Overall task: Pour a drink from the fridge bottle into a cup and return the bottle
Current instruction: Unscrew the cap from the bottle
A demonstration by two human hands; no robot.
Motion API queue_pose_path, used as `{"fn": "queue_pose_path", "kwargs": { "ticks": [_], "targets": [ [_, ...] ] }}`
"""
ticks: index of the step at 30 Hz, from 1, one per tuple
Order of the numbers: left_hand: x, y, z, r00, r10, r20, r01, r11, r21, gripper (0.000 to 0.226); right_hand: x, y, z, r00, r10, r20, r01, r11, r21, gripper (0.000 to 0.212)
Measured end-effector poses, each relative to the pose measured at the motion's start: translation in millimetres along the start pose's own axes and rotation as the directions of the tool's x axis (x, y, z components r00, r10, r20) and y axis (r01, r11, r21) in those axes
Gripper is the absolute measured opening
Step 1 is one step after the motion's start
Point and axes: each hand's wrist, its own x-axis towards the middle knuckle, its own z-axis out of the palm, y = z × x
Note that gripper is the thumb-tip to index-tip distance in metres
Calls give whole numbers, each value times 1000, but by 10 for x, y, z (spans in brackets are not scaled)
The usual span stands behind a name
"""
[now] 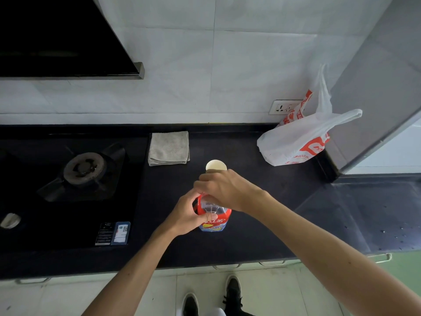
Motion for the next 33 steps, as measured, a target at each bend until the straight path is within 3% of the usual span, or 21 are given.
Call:
{"fn": "queue_pose_path", "kwargs": {
  "ticks": [5, 8, 15, 18, 21, 24, 27, 33],
  "targets": [
    [-1, -61, -18, 1000, 13, 3, -13, 1000, -25, 73, -61, 99, -59, 995, 97, 13, -97, 990, 99, 32],
    [0, -42, -15, 1000, 29, -8, -29, 999, -27, 69, -120, 150, -107, 991, 126, 44, -129, 989, 77, 39],
    [7, -60, -2, 1000, 27, 2, -27, 998, -53, 69, -211, 272, -88, 996, 51, 70, -65, 973, 219, 32],
    [7, -72, 9, 1000, 24, -6, -24, 998, -58, 66, -261, 321, -13, 998, 57, 18, -60, 942, 331, 30],
    [-2, -65, 19, 1000, 23, -15, -24, 998, -66, 67, -367, 353, 112, 986, 146, -76, -85, 846, 526, 27],
    [-15, -47, 40, 999, 24, -29, -26, 996, -83, 69, -574, 379, 287, 926, 337, -167, -141, 723, 676, 25],
    [-32, -34, 71, 998, 28, -51, -32, 996, -84, 70, -835, 389, 538, 814, 525, -250, -190, 647, 739, 25],
    [-52, 19, 142, 997, 30, -78, -39, 993, -110, 69, -1367, 488, 1160, 734, 663, -148, -396, 594, 700, 22]
  ]
}}
